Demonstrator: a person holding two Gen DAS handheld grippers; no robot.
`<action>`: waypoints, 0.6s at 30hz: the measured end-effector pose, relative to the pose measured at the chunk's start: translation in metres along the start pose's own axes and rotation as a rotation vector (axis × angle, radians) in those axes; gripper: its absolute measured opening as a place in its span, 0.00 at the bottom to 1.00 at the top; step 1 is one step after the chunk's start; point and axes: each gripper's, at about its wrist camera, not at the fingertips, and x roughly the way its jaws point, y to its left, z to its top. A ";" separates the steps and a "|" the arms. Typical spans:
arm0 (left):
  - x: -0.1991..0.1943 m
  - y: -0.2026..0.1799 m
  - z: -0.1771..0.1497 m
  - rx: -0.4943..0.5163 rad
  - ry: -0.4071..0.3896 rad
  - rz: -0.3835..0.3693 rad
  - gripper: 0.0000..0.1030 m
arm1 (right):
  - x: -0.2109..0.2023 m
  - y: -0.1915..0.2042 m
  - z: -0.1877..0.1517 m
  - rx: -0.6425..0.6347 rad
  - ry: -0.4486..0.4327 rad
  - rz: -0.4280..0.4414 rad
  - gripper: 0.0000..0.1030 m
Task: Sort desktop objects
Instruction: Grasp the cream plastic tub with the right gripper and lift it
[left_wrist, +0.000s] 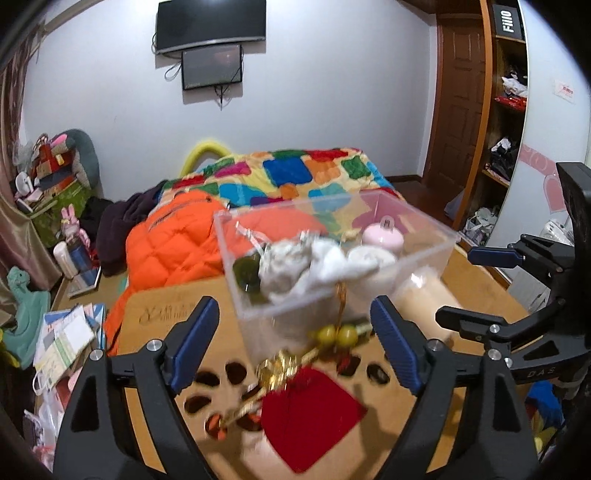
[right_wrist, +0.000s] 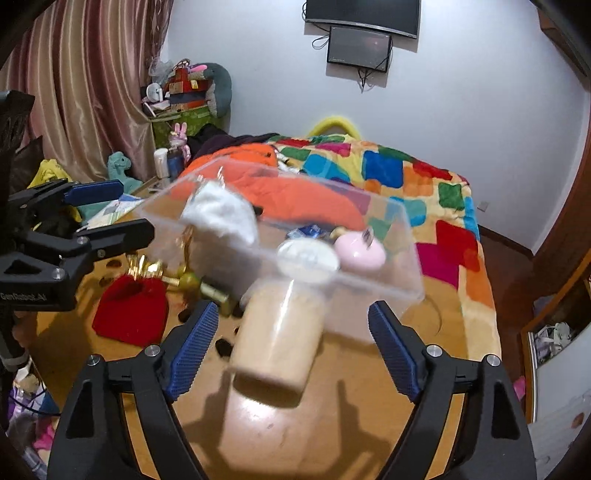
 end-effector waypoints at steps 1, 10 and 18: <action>0.000 0.001 -0.004 -0.003 0.008 0.002 0.82 | 0.003 0.002 -0.003 0.002 0.011 -0.001 0.79; 0.010 0.011 -0.036 -0.078 0.100 -0.043 0.82 | 0.048 0.002 -0.020 0.046 0.137 -0.009 0.79; 0.023 0.009 -0.040 -0.079 0.153 -0.050 0.82 | 0.058 -0.003 -0.022 0.088 0.135 0.053 0.57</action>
